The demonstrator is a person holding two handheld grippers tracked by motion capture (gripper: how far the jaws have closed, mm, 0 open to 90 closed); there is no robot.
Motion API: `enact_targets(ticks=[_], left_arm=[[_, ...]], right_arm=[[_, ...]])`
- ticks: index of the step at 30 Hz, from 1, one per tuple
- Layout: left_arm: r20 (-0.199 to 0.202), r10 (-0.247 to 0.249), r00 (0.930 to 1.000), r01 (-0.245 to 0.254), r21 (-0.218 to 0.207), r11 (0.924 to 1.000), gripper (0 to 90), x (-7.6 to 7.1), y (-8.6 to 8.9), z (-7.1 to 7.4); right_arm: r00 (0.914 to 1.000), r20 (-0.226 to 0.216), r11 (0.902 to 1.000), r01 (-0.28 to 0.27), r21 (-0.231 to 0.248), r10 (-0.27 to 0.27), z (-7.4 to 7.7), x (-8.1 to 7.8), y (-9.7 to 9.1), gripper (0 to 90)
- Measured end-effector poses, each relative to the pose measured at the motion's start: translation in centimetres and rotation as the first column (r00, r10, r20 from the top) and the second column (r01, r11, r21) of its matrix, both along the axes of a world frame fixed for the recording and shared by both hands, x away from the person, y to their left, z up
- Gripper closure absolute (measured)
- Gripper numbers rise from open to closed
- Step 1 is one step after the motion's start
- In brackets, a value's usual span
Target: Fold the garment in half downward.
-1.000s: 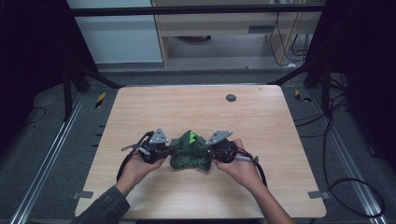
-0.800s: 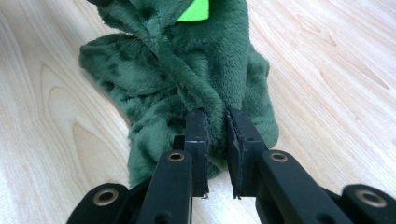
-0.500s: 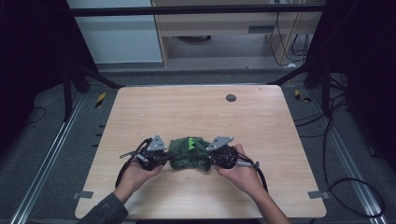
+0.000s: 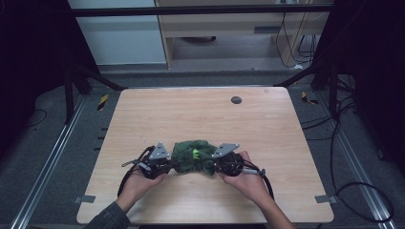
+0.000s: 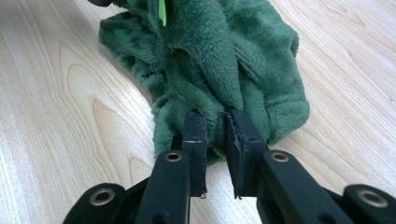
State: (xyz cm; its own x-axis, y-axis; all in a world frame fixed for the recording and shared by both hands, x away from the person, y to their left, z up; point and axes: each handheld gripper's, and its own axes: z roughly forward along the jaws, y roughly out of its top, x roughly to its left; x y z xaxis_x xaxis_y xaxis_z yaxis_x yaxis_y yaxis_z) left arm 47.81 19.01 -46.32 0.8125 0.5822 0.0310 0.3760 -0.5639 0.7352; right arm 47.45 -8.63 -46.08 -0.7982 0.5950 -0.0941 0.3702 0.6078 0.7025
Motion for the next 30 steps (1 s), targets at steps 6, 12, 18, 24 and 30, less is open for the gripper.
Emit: enact_targets(ticks=[6,12,18,24,30], left_arm=[[-0.003,0.004,1.0,-0.004,-0.008,1.0,84.9,-0.29,0.07,-0.32],[-0.004,0.011,0.9999,-0.011,-0.009,0.9999,84.3,-0.35,0.23,-0.61],[0.003,0.013,0.9999,-0.013,-0.009,0.9999,83.8,-0.45,0.18,-0.66],[0.005,0.022,0.9997,-0.022,-0.01,0.9997,82.5,-0.43,0.19,-0.77],[0.015,0.031,0.9994,-0.031,-0.013,0.9994,80.3,-0.36,0.18,-0.76]], right_arm=[[1.0,0.001,1.0,-0.002,0.002,0.002,-0.09,-0.11,-0.14,77.1],[1.0,-0.003,1.0,0.005,0.002,-0.005,-0.19,-0.23,-0.23,76.0],[1.0,-0.002,0.9999,0.006,0.008,-0.006,-0.33,-0.23,-0.28,74.4],[0.9999,-0.008,0.9999,0.013,0.008,-0.013,-0.42,-0.27,-0.32,72.3],[0.9998,-0.006,0.9998,0.019,0.009,-0.019,-0.45,-0.19,-0.4,69.3]])
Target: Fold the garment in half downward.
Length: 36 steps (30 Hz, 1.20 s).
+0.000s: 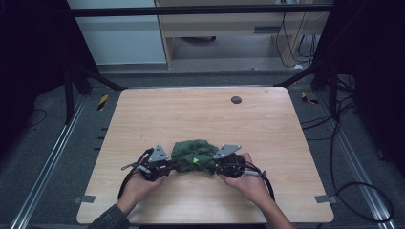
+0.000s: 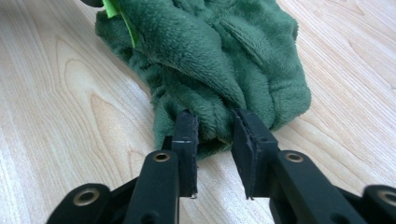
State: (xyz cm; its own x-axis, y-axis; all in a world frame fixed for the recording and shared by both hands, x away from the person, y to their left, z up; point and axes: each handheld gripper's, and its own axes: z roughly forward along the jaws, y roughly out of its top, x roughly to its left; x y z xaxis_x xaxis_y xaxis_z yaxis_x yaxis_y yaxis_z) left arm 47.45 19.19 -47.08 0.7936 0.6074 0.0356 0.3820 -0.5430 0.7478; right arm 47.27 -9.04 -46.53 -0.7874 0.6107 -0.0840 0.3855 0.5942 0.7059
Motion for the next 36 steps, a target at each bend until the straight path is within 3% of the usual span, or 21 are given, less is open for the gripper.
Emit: enact_targets(ticks=[12,21,36], left_arm=[[0.039,0.015,0.9991,-0.015,-0.004,0.9999,74.0,0.2,-0.4,0.0],[0.066,0.031,0.9974,-0.029,-0.025,0.9993,71.9,0.5,-0.8,0.4],[0.069,0.006,0.9976,-0.006,-0.013,0.9999,71.4,-0.2,-0.8,0.5]], right_arm=[[0.9992,-0.001,0.9992,0.04,0.007,-0.04,0.2,0.4,-0.1,56.8],[0.997,0.008,0.9968,0.077,0.02,-0.077,0.6,1.1,-0.2,54.5],[0.9955,0.019,0.9955,0.093,0.016,-0.093,0.7,0.4,-0.8,48.0]])
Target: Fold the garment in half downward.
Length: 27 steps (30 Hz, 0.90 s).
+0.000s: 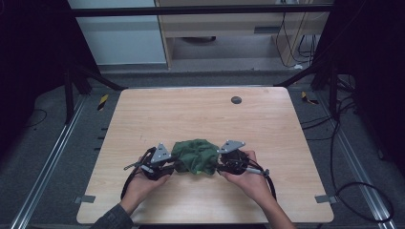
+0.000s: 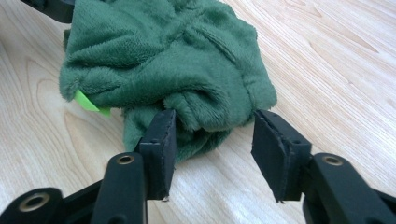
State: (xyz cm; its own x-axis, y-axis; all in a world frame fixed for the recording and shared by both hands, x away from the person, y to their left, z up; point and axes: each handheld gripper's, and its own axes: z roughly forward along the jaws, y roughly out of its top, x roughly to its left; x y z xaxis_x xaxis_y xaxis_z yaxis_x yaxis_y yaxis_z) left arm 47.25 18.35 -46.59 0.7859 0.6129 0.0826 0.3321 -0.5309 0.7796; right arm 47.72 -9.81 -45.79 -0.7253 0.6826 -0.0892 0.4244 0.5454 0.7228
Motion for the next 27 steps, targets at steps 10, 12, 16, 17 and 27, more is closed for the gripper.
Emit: enact_targets(ticks=[10,12,16,17,27], left_arm=[[-0.015,0.007,0.9999,-0.007,-0.007,1.0,70.5,-0.2,0.4,-0.1],[-0.015,0.006,0.9999,-0.006,-0.006,1.0,70.4,-0.2,0.4,-0.1],[-0.02,0.014,0.9997,-0.014,-0.001,0.9999,68.3,-0.3,0.5,-0.2],[-0.02,0.016,0.9997,-0.017,-0.002,0.9999,67.2,-0.3,0.6,-0.2],[-0.026,0.035,0.999,-0.035,0.006,0.9994,55.1,-0.5,0.6,-0.4]], right_arm=[[0.9999,0.008,0.9999,0.013,-0.008,-0.013,0.0,-0.5,-0.5,41.9],[0.9999,0.008,0.9998,0.015,-0.009,-0.015,0.0,-0.6,-0.6,41.5],[0.9999,0.005,0.9998,0.015,-0.01,-0.015,-0.1,-0.7,-0.6,39.7],[0.9999,0.004,0.9998,0.015,-0.011,-0.015,-0.1,-0.7,-0.6,39.1],[0.9999,-0.009,0.9999,0.008,-0.011,-0.008,-0.3,-1.1,-0.4,30.6]])
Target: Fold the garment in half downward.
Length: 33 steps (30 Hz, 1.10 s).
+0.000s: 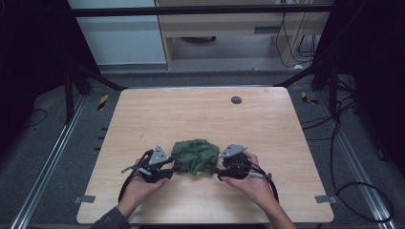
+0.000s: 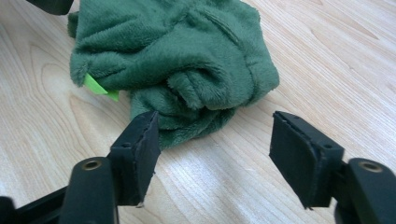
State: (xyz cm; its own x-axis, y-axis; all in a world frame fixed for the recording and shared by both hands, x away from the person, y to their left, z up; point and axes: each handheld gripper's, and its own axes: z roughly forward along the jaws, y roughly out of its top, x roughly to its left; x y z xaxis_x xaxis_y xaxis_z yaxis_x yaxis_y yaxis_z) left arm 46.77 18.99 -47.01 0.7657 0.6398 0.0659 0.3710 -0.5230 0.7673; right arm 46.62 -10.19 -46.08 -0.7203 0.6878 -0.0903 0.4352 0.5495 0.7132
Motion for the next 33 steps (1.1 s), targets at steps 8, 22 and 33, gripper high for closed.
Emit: enact_targets(ticks=[8,22,33], left_arm=[[-0.009,0.001,1.0,-0.001,0.004,1.0,35.4,-0.4,-0.2,0.1],[-0.046,-0.01,0.9989,0.011,0.023,0.9997,10.6,-1.5,-0.6,0.4],[-0.056,-0.053,0.997,0.056,0.063,0.9964,7.2,-2.1,-0.1,1.0]], right_arm=[[0.9998,-0.006,0.9998,-0.019,0.001,0.019,0.1,-0.4,0.3,23.0],[0.9968,-0.017,0.9967,-0.079,-0.019,0.079,0.3,-1.7,0.3,8.6],[0.9935,0.011,0.9933,-0.113,-0.024,0.113,0.8,-2.3,-0.9,7.0]])
